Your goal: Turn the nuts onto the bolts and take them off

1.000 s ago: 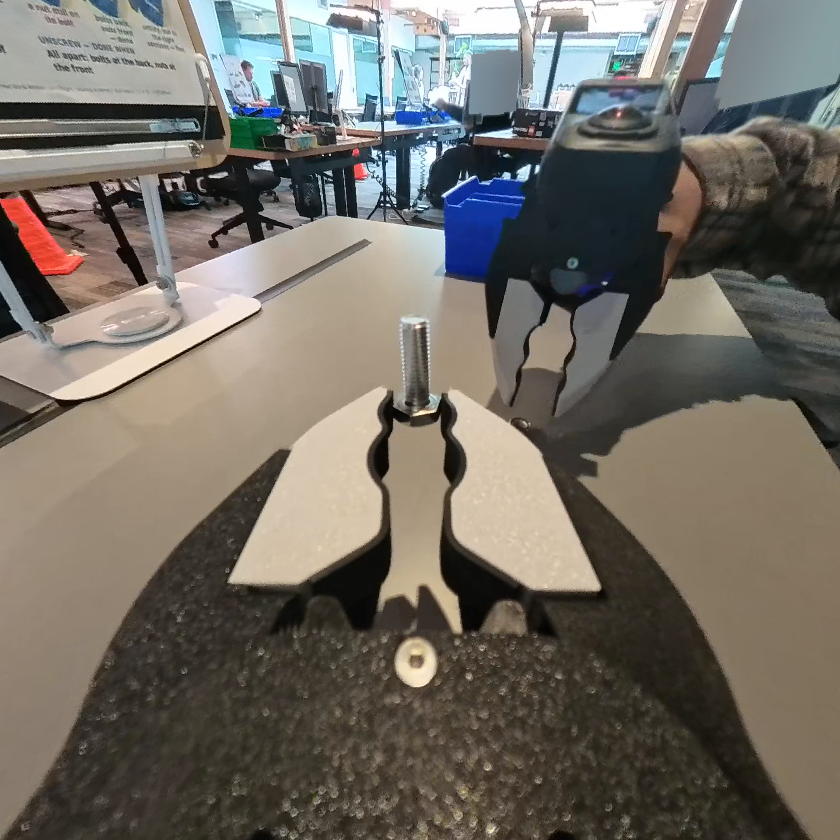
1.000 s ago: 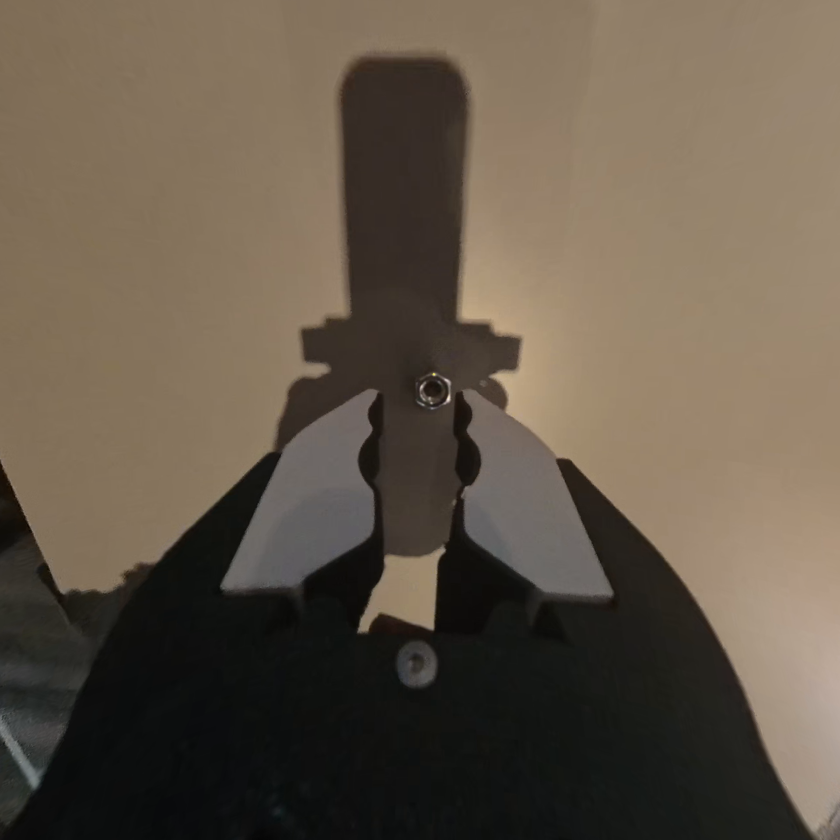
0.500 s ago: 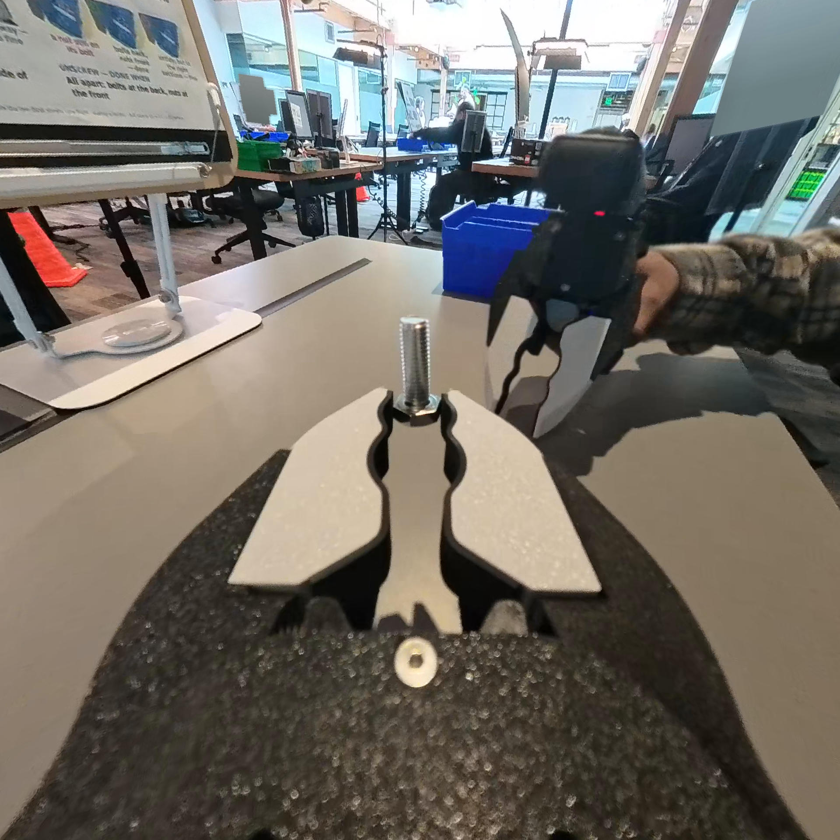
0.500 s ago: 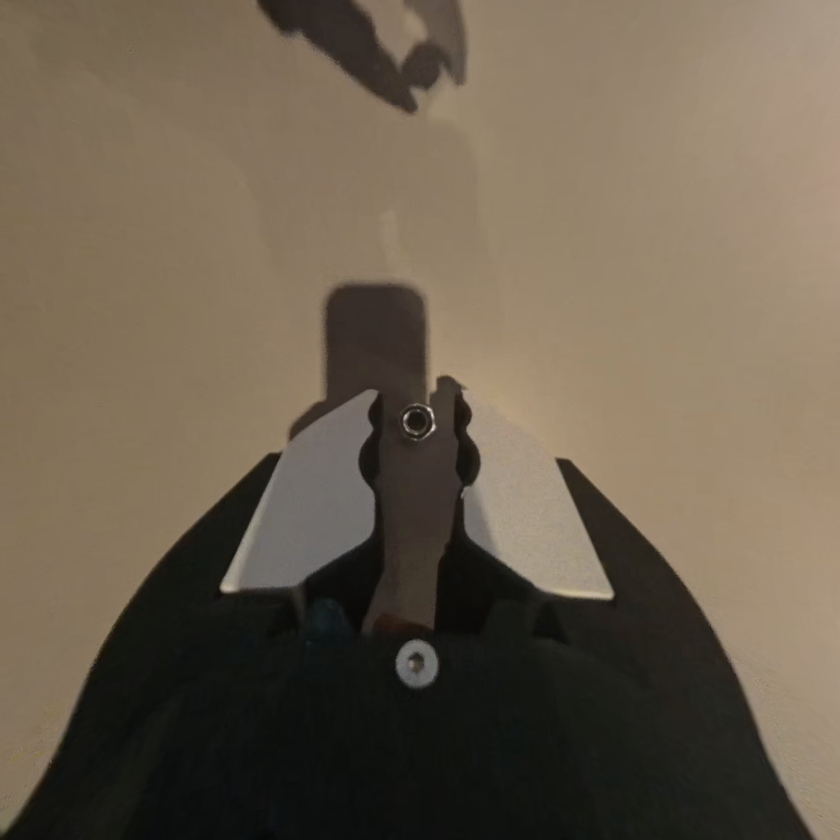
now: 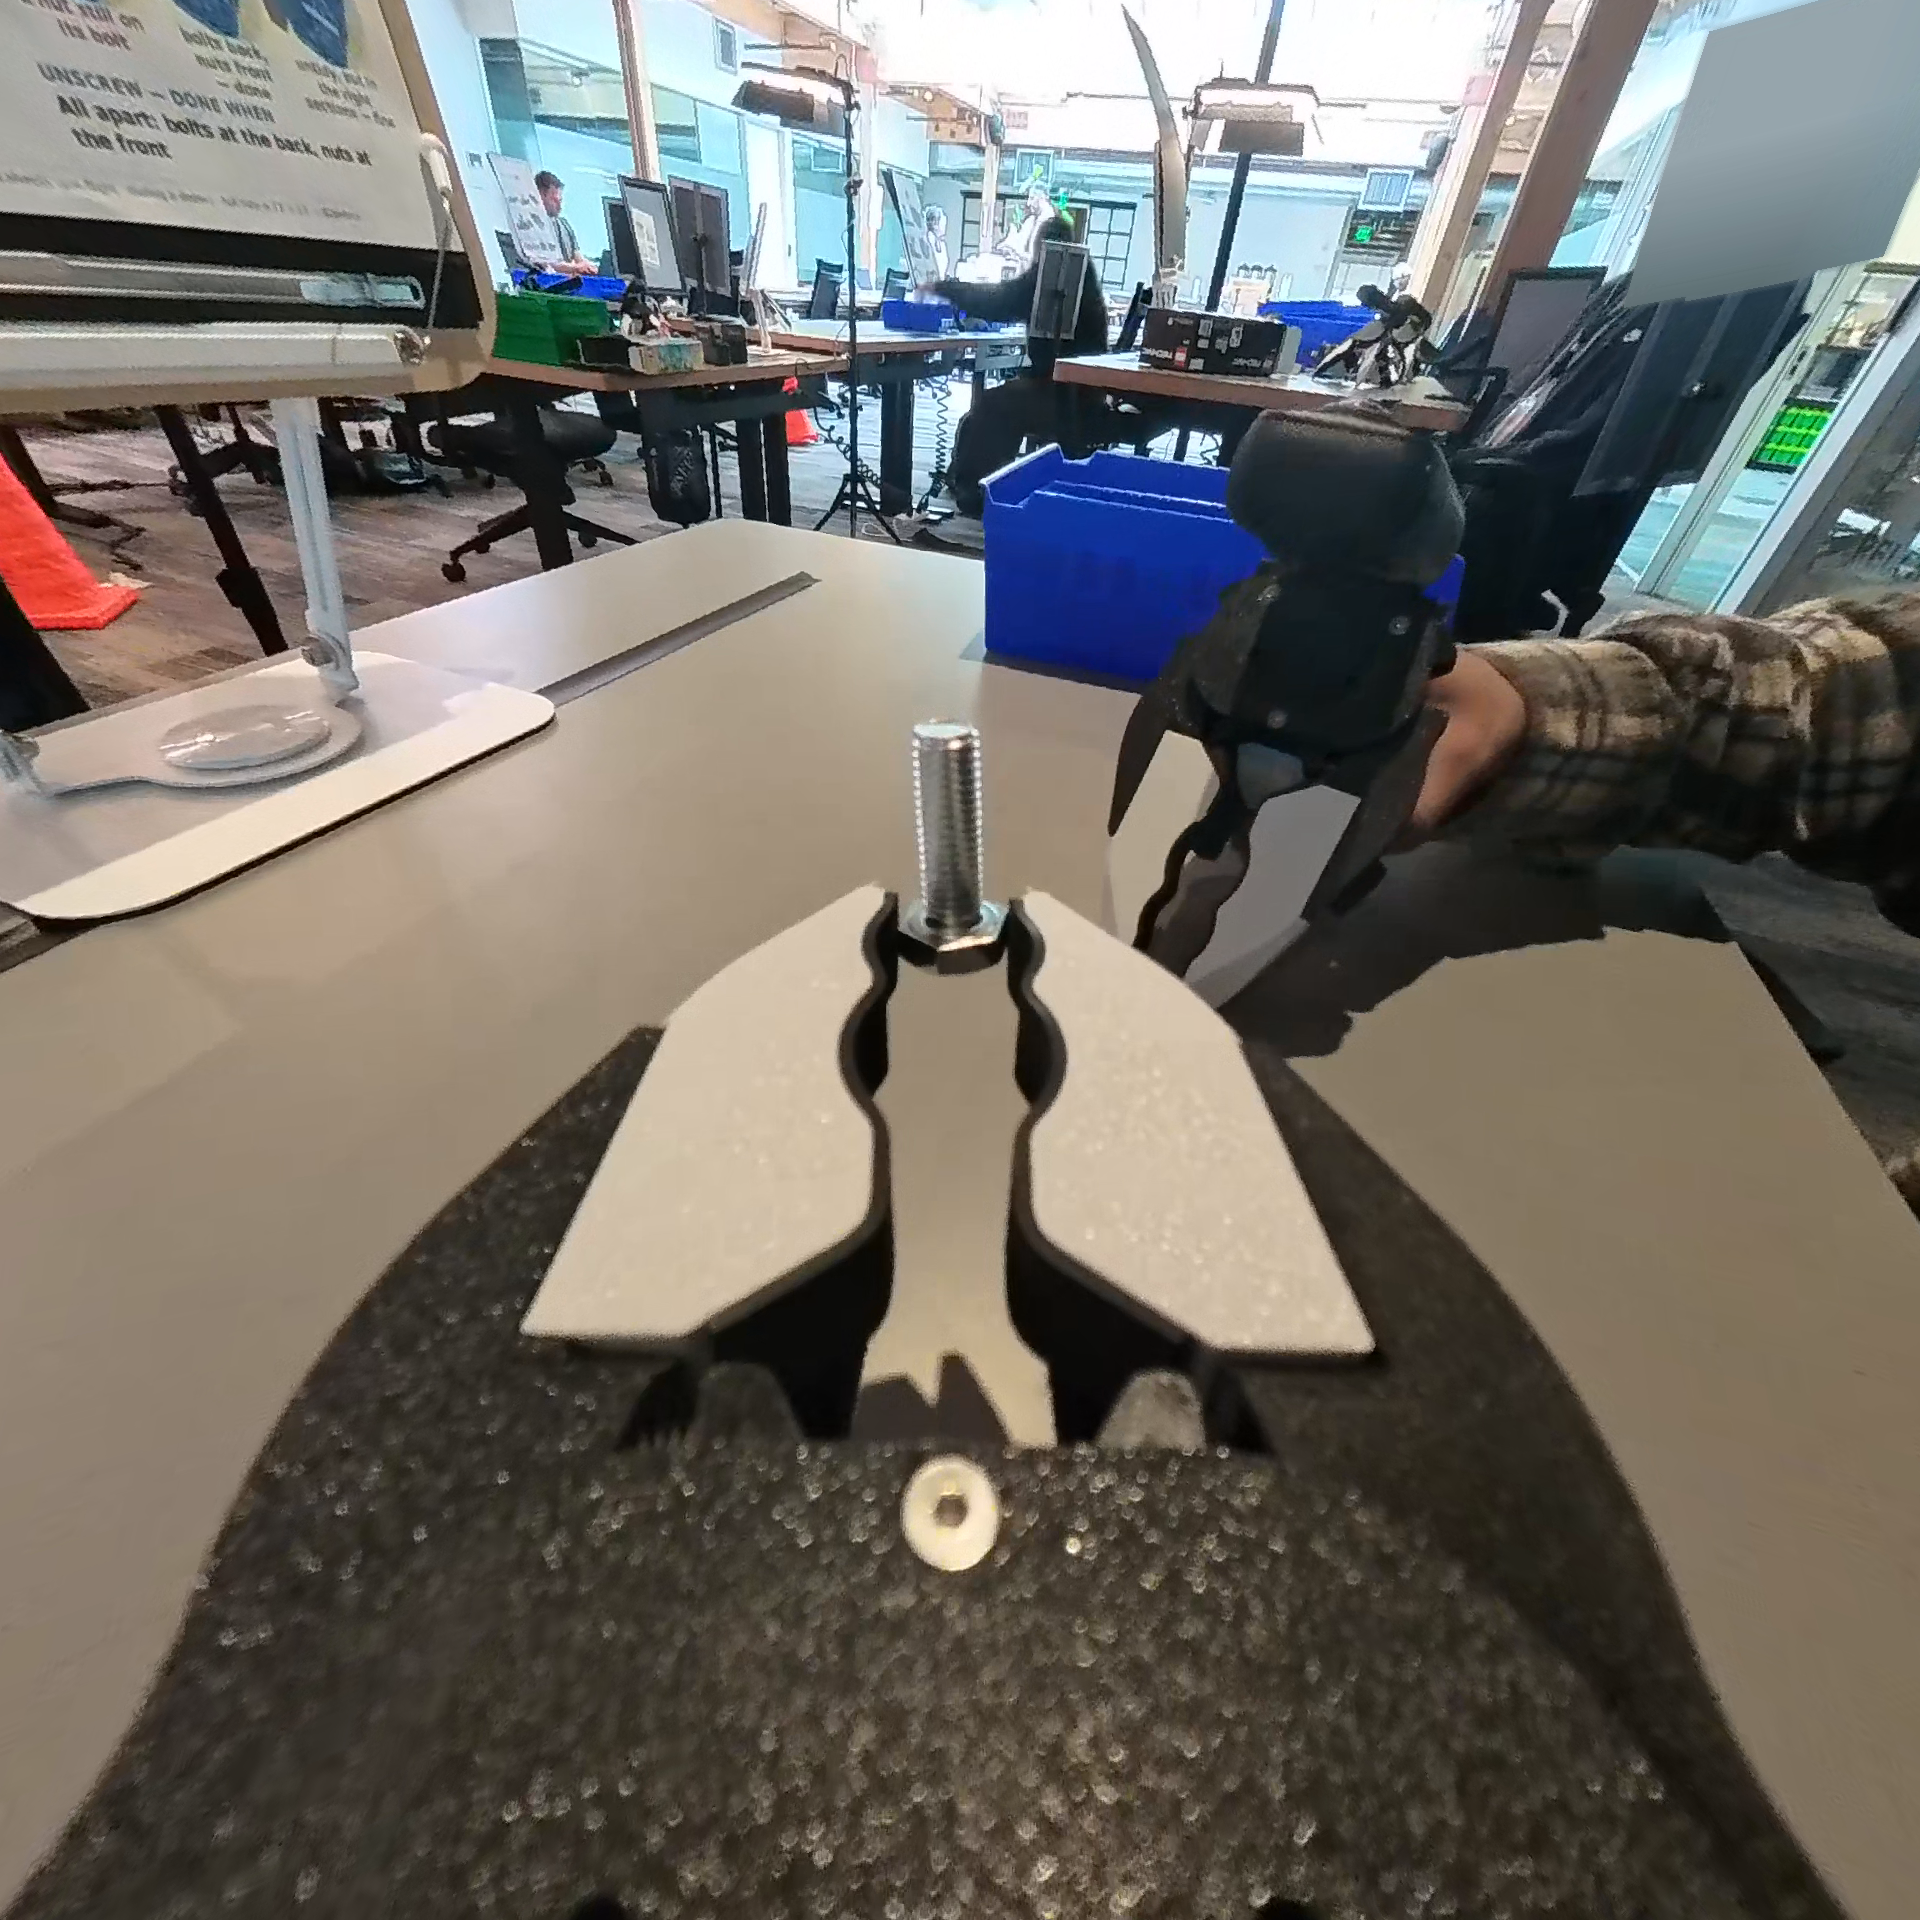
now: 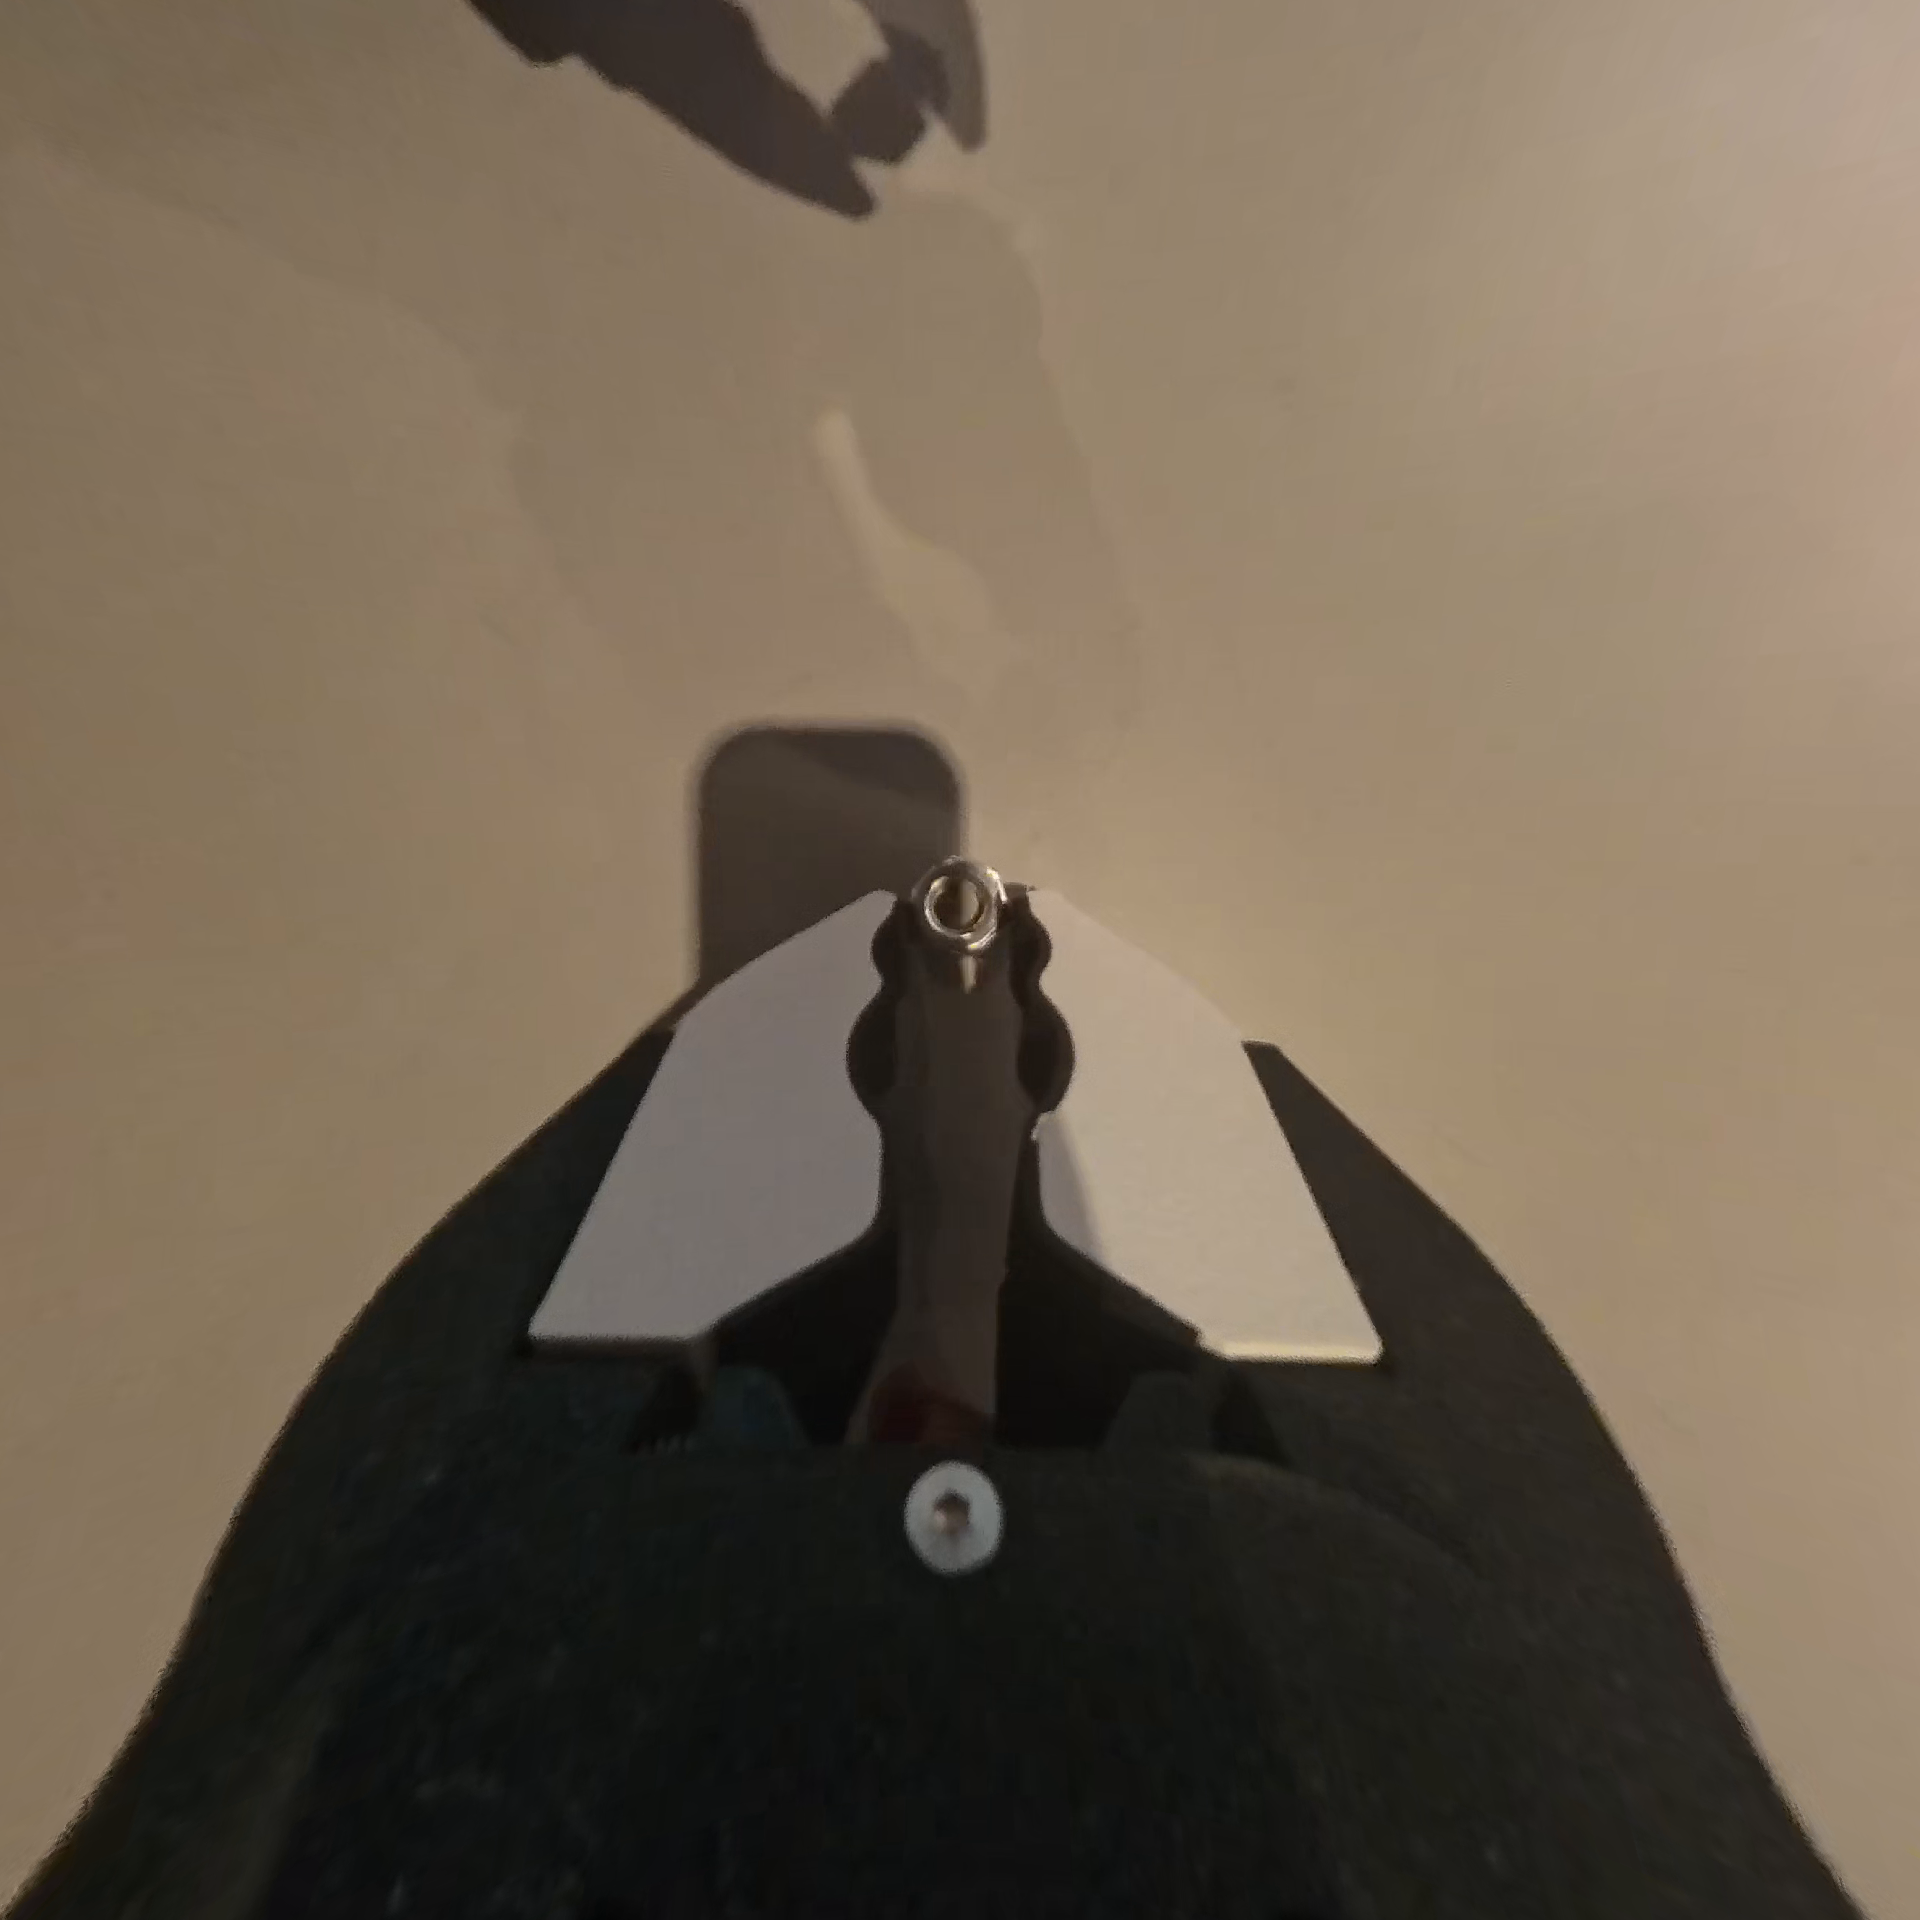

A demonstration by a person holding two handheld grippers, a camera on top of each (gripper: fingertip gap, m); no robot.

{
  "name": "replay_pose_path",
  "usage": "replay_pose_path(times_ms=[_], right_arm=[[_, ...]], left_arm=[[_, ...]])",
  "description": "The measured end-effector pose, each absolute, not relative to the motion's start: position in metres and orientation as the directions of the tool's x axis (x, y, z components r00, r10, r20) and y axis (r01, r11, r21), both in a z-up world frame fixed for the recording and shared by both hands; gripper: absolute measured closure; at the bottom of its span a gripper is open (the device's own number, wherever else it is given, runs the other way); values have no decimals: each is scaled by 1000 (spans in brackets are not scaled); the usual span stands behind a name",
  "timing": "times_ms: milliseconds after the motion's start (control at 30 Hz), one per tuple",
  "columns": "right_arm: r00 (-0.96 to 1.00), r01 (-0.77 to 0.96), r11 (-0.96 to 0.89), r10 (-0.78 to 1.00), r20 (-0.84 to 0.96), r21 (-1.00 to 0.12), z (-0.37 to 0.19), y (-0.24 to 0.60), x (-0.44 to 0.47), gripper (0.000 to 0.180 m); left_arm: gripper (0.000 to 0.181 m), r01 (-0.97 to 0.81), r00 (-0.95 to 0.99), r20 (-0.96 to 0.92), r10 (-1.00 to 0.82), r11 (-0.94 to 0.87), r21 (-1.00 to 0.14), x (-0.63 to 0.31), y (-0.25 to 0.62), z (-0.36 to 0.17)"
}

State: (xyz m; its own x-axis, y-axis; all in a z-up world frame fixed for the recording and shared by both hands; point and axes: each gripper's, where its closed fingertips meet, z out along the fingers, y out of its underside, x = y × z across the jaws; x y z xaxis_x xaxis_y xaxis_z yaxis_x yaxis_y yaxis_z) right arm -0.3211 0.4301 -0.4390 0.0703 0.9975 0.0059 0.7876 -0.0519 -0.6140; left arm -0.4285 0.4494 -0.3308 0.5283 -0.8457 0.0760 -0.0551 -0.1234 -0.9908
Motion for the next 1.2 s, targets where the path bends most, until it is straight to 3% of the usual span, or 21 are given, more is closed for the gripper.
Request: replay_pose_path(times_ms=[33,267,600,767,1200], right_arm=[[72,787,-54,997,4,-615,-439,430,-321,162],[73,760,-31,997,38,-649,-427,432,-324,163],[-53,659,4,998,-41,-752,-300,428,-378,162],[-98,720,47,995,-33,-693,-304,425,-401,162],[-121,744,73,992,-27,-664,-310,421,-401,162]], left_arm=[[162,-54,526,81,-847,-128,-990,-428,449,-331],[162,-84,500,71,-863,-130,-988,-421,446,-335],[162,-217,458,-21,-889,-89,-972,-399,433,-348],[162,-226,451,-35,-892,-77,-971,-397,430,-346],[162,-238,459,-57,-886,-61,-969,-395,429,-343]])
